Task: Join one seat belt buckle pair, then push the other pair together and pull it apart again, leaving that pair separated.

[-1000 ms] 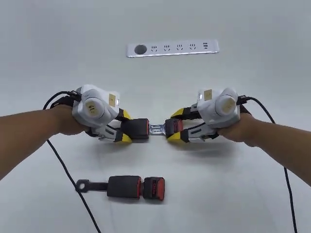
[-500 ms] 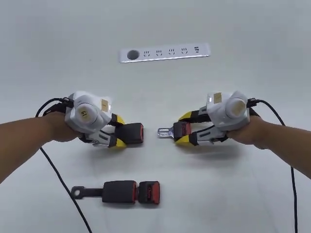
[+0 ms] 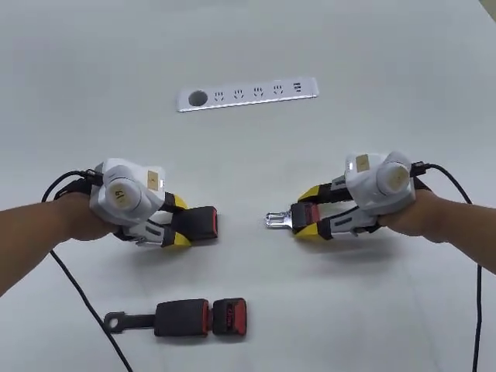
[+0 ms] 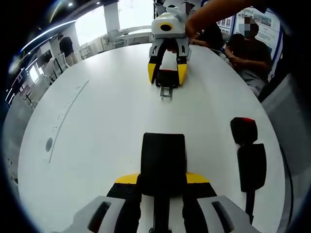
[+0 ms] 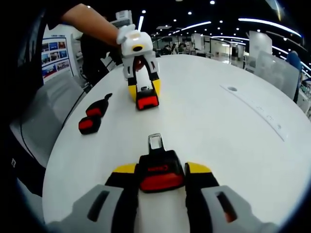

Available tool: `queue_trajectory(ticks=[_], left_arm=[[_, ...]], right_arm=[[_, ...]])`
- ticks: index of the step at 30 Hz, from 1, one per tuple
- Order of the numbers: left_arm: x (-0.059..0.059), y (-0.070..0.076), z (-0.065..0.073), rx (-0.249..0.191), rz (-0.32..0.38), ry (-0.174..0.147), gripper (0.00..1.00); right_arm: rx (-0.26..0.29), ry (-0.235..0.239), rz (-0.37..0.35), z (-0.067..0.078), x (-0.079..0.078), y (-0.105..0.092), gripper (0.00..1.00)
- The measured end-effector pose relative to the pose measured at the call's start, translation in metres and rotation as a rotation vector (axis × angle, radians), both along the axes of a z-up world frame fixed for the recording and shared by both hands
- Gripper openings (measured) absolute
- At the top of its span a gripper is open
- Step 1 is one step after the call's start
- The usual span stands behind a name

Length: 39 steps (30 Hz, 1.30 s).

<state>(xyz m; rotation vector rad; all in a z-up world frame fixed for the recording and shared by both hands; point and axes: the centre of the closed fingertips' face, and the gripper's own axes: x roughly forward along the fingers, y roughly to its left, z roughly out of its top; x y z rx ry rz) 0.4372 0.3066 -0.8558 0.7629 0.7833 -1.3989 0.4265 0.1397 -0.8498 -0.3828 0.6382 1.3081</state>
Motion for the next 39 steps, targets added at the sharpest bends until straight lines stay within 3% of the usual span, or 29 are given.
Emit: queue_trajectory(ticks=[18,23,25,30,32,34,35,36,37,39], left_arm=[[-0.001,0.0,0.001,-0.006,-0.01,0.005,0.33],[-0.001,0.001,0.001,-0.008,-0.009,0.006,0.34],[-0.001,0.001,0.001,-0.015,-0.003,0.008,0.34],[-0.002,0.001,0.001,-0.027,0.01,0.019,0.35],[-0.002,0.0,0.001,-0.017,0.02,0.02,0.35],[-0.004,-0.001,0.002,-0.013,0.064,0.046,0.39],[-0.005,0.001,0.002,-0.006,0.078,0.053,0.46],[-0.007,0.001,0.004,-0.014,0.113,0.069,0.58],[-0.006,0.0,0.007,-0.03,0.139,0.075,0.65],[-0.004,0.001,0.013,-0.039,0.156,0.056,0.68]], right_arm=[[-0.02,0.005,-0.039,-0.002,-0.008,-0.045,0.38],[-0.022,0.01,-0.043,-0.003,-0.007,-0.048,0.38],[-0.049,-0.005,-0.035,-0.004,-0.007,-0.047,0.39],[-0.035,0.004,-0.047,-0.004,-0.006,-0.046,0.39],[-0.053,0.004,-0.084,-0.003,-0.004,-0.045,0.41],[0.013,0.014,-0.141,0.006,0.0,-0.038,0.51],[0.017,0.016,-0.177,0.008,0.003,-0.039,0.57],[0.011,0.004,-0.192,0.009,0.006,-0.04,0.6],[-0.021,-0.04,-0.196,0.009,0.009,-0.044,0.61],[-0.035,-0.048,-0.223,0.01,0.009,-0.045,0.63]])
